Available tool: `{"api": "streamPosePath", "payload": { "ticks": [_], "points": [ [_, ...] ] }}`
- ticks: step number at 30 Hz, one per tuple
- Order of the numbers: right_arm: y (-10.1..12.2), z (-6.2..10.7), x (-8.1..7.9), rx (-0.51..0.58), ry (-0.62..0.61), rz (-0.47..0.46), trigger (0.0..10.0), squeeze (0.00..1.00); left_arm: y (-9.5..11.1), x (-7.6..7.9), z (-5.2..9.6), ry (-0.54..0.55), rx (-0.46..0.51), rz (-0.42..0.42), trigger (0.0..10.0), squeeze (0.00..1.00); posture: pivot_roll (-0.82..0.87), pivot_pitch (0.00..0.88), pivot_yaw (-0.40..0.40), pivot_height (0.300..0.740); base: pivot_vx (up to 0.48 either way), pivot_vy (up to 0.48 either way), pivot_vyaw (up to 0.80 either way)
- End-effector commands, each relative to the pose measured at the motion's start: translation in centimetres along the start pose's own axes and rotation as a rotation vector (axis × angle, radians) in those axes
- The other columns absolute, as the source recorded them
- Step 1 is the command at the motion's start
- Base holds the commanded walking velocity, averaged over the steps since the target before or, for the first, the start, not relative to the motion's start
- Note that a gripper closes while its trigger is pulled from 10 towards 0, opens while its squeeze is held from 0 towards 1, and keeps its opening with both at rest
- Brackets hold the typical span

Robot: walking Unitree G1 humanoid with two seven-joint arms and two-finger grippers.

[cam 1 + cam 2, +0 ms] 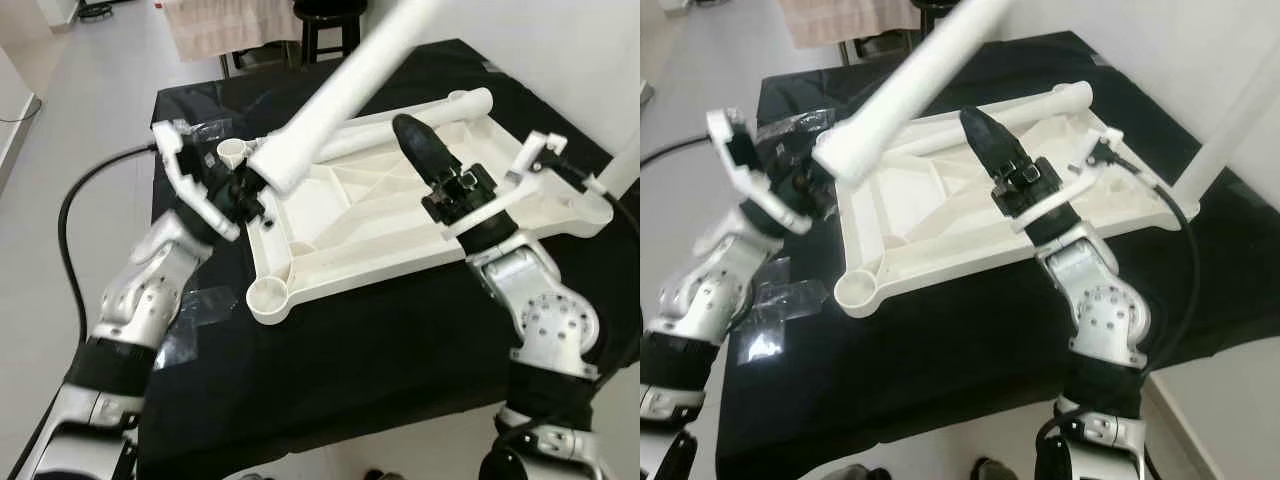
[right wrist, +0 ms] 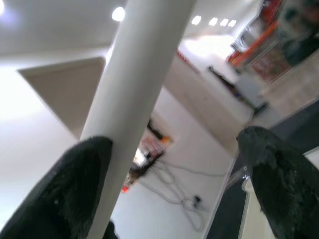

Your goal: Building children table

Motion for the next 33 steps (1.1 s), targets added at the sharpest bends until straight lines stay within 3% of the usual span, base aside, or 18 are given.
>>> {"api": "streamPosePath", "payload": {
  "ticks": [1,4,9,11,16,19,24,33],
  "points": [
    [-0.4,-0.6,-1.0,-0.02,0.054,-0.019,10.0,0.0,0.0,1.6,0.3,-0.116,-0.015,0.068,10.0,0.0,0.01,0.128,0.012,0.74,0.0,0.0,0.0],
    [-0.5,-0.8,-1.9,-0.044,0.111,-0.035,10.0,0.0,-0.1,2.1,1.4,-0.16,-0.033,0.164,10.0,0.0,0.01,0.128,0.011,0.74,0.0,0.0,0.0],
    [-0.8,-0.8,-2.4,-0.061,0.14,-0.042,10.0,0.0,-0.4,2.5,1.6,-0.176,-0.054,0.181,10.0,0.0,0.01,0.128,0.01,0.74,0.0,0.0,0.0],
    [-1.3,-0.6,-3.6,-0.096,0.211,-0.058,10.0,0.0,-0.5,2.9,1.8,-0.193,-0.07,0.203,10.0,0.0,0.01,0.128,0.009,0.74,0.0,0.0,0.0],
    [-1.8,0.0,-4.2,-0.118,0.26,-0.073,10.0,0.0,0.1,3.0,1.8,-0.197,-0.05,0.207,10.0,0.0,0.02,0.128,0.006,0.74,0.0,0.0,0.0],
    [-2.2,1.1,-3.2,-0.121,0.254,-0.1,10.0,0.0,1.0,2.5,1.8,-0.178,-0.004,0.219,10.0,0.0,0.02,0.128,0.006,0.74,0.0,0.0,0.0],
    [-2.0,1.6,-3.5,-0.097,0.286,-0.123,10.0,0.0,1.0,2.5,2.0,-0.178,-0.008,0.224,10.0,0.0,0.02,0.128,0.01,0.74,0.0,0.0,0.0],
    [-1.4,1.3,-5.7,-0.075,0.393,-0.151,10.0,0.0,0.1,2.7,1.7,-0.18,-0.022,0.238,10.0,0.0,0.02,0.129,0.013,0.74,0.0,0.0,0.0]
  ]
}}
Point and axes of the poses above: a point about 5 cm out from each wrist's last joint towards the gripper, its own z axis pointing back from the gripper into the wrist, its own y axis along the axis of the wrist's last joint, x = y × z, the point moved 5 cm from there along -z, pointing out of the wrist towards the gripper, and after that the axes turned 6 degrees about z, right-handed, at the moved point
